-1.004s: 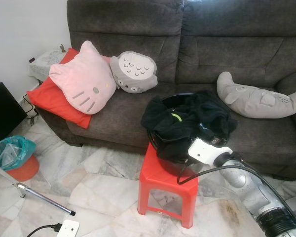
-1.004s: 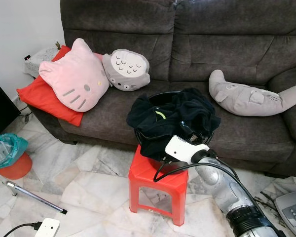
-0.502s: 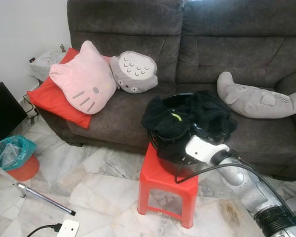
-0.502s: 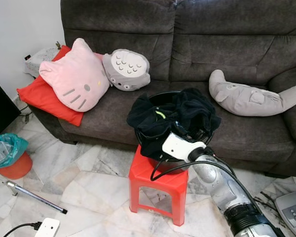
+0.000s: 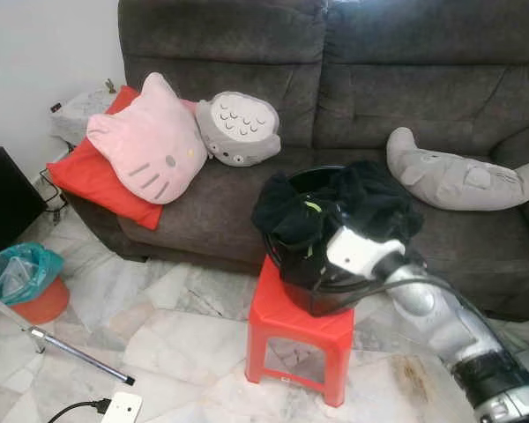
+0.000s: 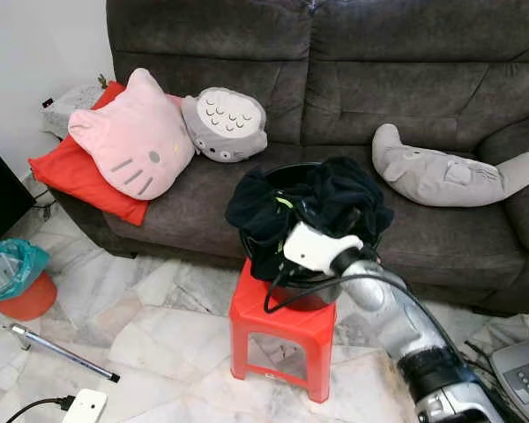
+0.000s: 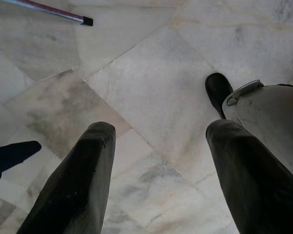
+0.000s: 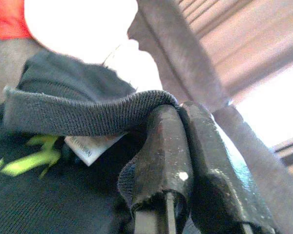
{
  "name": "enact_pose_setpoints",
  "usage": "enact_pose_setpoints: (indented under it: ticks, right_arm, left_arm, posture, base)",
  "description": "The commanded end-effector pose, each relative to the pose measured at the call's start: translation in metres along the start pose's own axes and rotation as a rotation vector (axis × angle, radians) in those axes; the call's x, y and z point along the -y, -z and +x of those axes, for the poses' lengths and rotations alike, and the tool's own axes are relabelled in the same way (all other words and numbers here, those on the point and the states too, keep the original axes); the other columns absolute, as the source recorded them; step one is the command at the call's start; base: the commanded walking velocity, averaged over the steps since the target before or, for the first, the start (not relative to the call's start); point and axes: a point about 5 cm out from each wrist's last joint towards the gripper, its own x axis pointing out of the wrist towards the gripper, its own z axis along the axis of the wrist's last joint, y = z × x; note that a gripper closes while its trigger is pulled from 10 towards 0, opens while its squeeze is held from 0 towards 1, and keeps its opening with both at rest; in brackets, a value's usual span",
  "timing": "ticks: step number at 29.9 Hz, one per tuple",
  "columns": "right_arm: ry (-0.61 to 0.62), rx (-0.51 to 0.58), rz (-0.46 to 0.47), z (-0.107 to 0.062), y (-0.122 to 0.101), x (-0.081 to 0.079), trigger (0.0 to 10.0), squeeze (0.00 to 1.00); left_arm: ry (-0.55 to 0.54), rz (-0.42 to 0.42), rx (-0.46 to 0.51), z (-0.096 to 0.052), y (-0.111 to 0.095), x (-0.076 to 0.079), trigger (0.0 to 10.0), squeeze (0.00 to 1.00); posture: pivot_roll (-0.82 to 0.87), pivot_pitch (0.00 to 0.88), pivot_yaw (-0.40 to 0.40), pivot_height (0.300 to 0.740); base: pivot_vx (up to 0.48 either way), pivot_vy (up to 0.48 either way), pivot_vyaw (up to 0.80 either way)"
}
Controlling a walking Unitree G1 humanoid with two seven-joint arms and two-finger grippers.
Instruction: Hang hanger
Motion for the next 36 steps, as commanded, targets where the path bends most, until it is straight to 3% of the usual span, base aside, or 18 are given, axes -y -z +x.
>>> enact_pose_setpoints:
  ticks: [1, 8, 12, 19, 23, 24, 27, 28, 32, 36]
  right_arm:
    - [0.046, 0.045, -0.008, 0.004, -0.009, 0.013, 0.0, 0.00]
    - [0.113, 0.075, -0.038, 0.004, -0.013, 0.034, 0.0, 0.00]
    - [0.229, 0.059, -0.017, -0.001, -0.009, 0.055, 0.0, 0.00]
    - [0.382, 0.043, 0.029, -0.007, -0.007, 0.074, 0.0, 0.00]
    - [0.386, 0.004, 0.057, -0.006, -0.003, 0.072, 0.0, 0.00]
    - [0.340, -0.051, 0.055, -0.005, 0.004, 0.064, 0.0, 0.00]
    - [0.288, -0.083, 0.053, -0.004, 0.010, 0.054, 0.0, 0.00]
    - [0.267, -0.172, 0.049, -0.006, 0.021, 0.046, 0.0, 0.00]
    - [0.283, -0.206, 0.058, -0.009, 0.026, 0.045, 0.0, 0.00]
    - [0.342, -0.355, 0.077, -0.018, 0.047, 0.049, 0.0, 0.00]
  left_arm:
    - [-0.015, 0.000, -0.007, -0.001, 0.002, -0.005, 10.0, 0.00]
    - [-0.015, 0.001, -0.008, -0.001, 0.002, -0.006, 10.0, 0.00]
    - [-0.014, 0.002, -0.009, -0.001, 0.002, -0.005, 10.0, 0.00]
    - [-0.015, 0.003, -0.009, -0.001, 0.003, -0.006, 10.0, 0.00]
    - [-0.014, 0.004, -0.009, -0.001, 0.003, -0.006, 10.0, 0.00]
    - [-0.015, 0.005, -0.009, -0.001, 0.003, -0.005, 10.0, 0.00]
    - [-0.015, 0.004, -0.009, -0.001, 0.003, -0.005, 10.0, 0.00]
    - [-0.015, 0.003, -0.008, -0.001, 0.003, -0.005, 10.0, 0.00]
    - [-0.015, 0.002, -0.009, -0.001, 0.003, -0.005, 10.0, 0.00]
    - [-0.014, 0.004, -0.009, -0.001, 0.003, -0.005, 10.0, 0.00]
  posture:
    - [-0.17, 0.000, 0.093, 0.740]
    - [-0.17, 0.000, 0.094, 0.740]
    - [-0.17, 0.000, 0.096, 0.740]
    - [-0.17, 0.000, 0.096, 0.740]
    - [-0.17, 0.000, 0.096, 0.740]
    - [-0.17, 0.000, 0.095, 0.740]
    - [-0.17, 0.000, 0.094, 0.740]
    - [-0.17, 0.000, 0.093, 0.740]
    - [-0.17, 0.000, 0.093, 0.740]
    - [-0.17, 0.000, 0.096, 0.740]
  base:
    - [0.000, 0.000, 0.00]
    - [0.000, 0.000, 0.00]
    - [0.000, 0.000, 0.00]
    - [0.000, 0.000, 0.00]
    - [0.000, 0.000, 0.00]
    - [0.000, 0.000, 0.00]
    - [0.000, 0.000, 0.00]
    - [0.000, 0.000, 0.00]
    - [0.000, 0.000, 0.00]
    - [0.000, 0.000, 0.00]
